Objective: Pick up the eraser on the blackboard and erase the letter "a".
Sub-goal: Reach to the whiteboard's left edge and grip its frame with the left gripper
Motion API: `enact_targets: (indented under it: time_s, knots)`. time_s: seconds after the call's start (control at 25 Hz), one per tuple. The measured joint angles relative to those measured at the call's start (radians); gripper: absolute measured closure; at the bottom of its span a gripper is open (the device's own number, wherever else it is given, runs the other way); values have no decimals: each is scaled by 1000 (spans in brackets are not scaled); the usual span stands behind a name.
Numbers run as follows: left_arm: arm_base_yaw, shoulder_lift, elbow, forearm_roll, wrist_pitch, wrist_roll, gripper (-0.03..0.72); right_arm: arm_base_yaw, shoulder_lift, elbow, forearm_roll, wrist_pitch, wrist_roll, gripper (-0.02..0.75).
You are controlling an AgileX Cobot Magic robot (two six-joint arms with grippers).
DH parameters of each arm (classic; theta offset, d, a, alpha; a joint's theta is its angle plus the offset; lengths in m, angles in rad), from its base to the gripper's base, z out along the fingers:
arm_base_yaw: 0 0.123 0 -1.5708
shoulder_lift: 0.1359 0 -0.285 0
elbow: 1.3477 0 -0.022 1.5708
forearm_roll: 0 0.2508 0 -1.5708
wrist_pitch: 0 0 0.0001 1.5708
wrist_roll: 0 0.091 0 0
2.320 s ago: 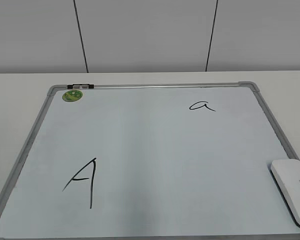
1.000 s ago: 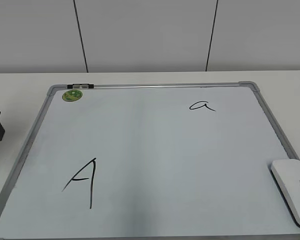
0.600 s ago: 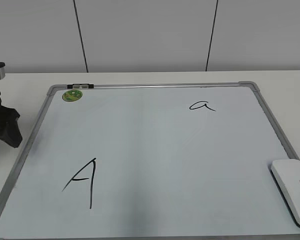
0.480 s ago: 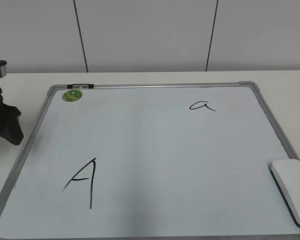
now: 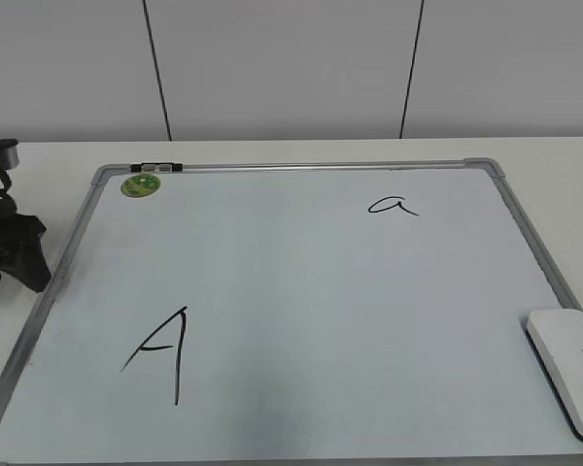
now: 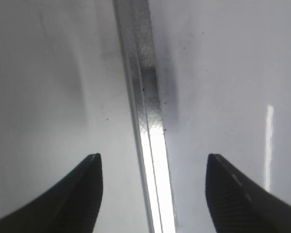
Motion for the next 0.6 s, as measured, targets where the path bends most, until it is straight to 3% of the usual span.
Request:
enact_targets:
  time_s: [0.24,0.6]
  knots:
    - [27,87,-98,-58,64,35,274,1,0,0,0,0,0,148]
    - [50,228,-270,-82,151,46,300,1,0,0,0,0,0,149]
